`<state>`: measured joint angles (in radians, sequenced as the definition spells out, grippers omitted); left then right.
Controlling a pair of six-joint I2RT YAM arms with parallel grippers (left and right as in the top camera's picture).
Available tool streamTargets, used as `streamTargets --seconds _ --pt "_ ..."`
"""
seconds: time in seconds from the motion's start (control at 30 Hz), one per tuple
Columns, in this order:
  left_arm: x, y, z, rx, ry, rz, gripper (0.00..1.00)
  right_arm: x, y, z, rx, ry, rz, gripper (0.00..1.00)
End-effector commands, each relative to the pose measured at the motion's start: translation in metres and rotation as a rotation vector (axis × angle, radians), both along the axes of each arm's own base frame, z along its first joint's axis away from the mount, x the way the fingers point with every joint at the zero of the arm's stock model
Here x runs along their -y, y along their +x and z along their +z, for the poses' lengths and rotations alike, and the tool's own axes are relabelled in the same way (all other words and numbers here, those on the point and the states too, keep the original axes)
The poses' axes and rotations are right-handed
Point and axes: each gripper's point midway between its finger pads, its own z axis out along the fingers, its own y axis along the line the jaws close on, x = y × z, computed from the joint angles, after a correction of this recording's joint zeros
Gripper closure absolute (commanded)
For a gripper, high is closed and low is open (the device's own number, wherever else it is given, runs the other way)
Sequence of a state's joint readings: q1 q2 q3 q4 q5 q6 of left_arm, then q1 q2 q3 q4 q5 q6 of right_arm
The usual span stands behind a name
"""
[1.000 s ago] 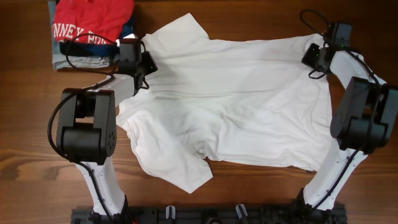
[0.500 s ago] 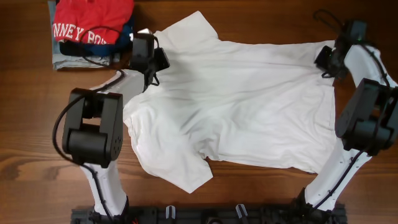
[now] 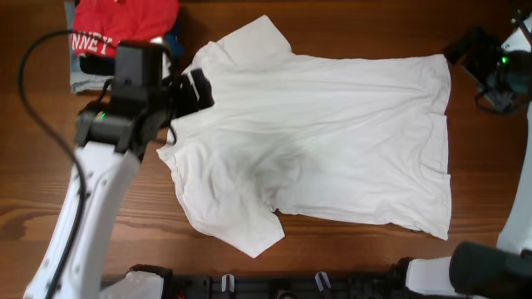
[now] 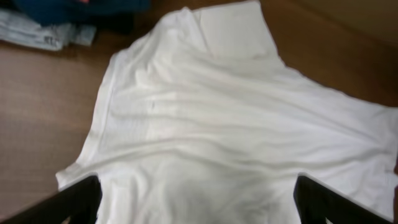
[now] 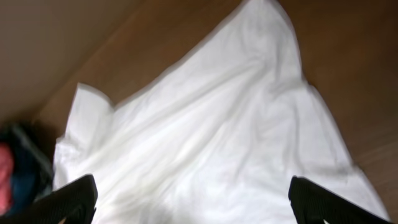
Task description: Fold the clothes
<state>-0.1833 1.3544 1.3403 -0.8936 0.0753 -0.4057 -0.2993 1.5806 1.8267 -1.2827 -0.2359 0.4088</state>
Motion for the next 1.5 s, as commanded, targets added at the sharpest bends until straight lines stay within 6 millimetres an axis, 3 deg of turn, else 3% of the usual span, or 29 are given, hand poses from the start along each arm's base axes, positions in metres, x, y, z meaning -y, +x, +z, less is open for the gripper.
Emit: streamTargets --seconds 0.0,0.07,0.1,0.13,0.17,0.3,0.33,0.43,0.53,0.6,0.77,0.8,0.93,1.13,1.27,1.4,1.47 --pt "0.03 -0.047 0.017 -0.065 -0.168 -0.137 0.0 -0.031 -0.037 0.011 -0.048 0.132 0.038 0.0" --pt "0.044 -0.071 0.016 -0.148 -0.25 -0.197 0.01 -0.043 -0.064 0.001 -0.159 0.183 0.052 0.01" --pt "0.044 -0.089 0.007 -0.233 -0.258 -0.193 0.12 -0.048 -0.076 -0.005 -0.203 0.18 0.103 0.01" --pt "0.039 -0.102 -0.001 -0.303 -0.243 -0.177 0.26 -0.05 -0.082 -0.008 -0.213 0.178 0.114 0.01" --pt "0.03 -0.122 -0.012 -0.408 -0.212 -0.129 0.29 -0.053 -0.09 -0.014 -0.235 0.191 0.097 0.01" --pt "-0.002 -0.153 -0.025 -0.543 -0.093 0.071 0.34 -0.056 -0.118 -0.024 -0.265 0.184 0.049 0.01" --pt "-0.018 -0.164 -0.023 -0.537 -0.03 0.171 0.32 -0.056 -0.133 -0.026 -0.263 0.162 0.022 0.01" --pt "-0.016 -0.187 -0.021 -0.495 -0.058 0.196 0.24 -0.057 -0.157 -0.03 -0.247 0.126 0.007 0.0" --pt "-0.013 -0.211 -0.034 -0.469 -0.112 0.238 0.13 -0.053 -0.177 -0.042 -0.263 0.095 -0.061 0.0" --pt "-0.006 -0.223 -0.051 -0.494 -0.164 0.258 0.12 -0.051 -0.183 -0.054 -0.276 0.096 -0.117 0.0" --pt "0.013 -0.252 -0.116 -0.696 -0.197 0.249 0.13 -0.051 -0.182 -0.099 -0.35 0.124 -0.14 0.0" --pt "0.015 -0.256 -0.13 -0.732 -0.189 0.268 0.13 -0.051 -0.182 -0.108 -0.37 0.132 -0.139 0.0" --pt "0.028 -0.252 -0.154 -0.744 -0.19 0.263 0.16 -0.051 -0.182 -0.129 -0.403 0.139 -0.139 0.0" --pt "0.056 -0.25 -0.204 -0.858 -0.11 0.26 0.19 -0.05 -0.174 -0.129 -0.372 0.139 -0.137 0.0" --pt "0.076 -0.256 -0.227 -0.943 -0.082 0.229 0.2 -0.049 -0.172 -0.128 -0.362 0.137 -0.137 0.0" --pt "0.077 -0.263 -0.239 -0.989 -0.041 0.228 0.29 -0.047 -0.172 -0.129 -0.369 0.131 -0.163 0.0" --pt "0.078 -0.263 -0.24 -0.989 -0.04 0.228 0.43 -0.035 -0.18 -0.137 -0.408 0.092 -0.267 0.0"
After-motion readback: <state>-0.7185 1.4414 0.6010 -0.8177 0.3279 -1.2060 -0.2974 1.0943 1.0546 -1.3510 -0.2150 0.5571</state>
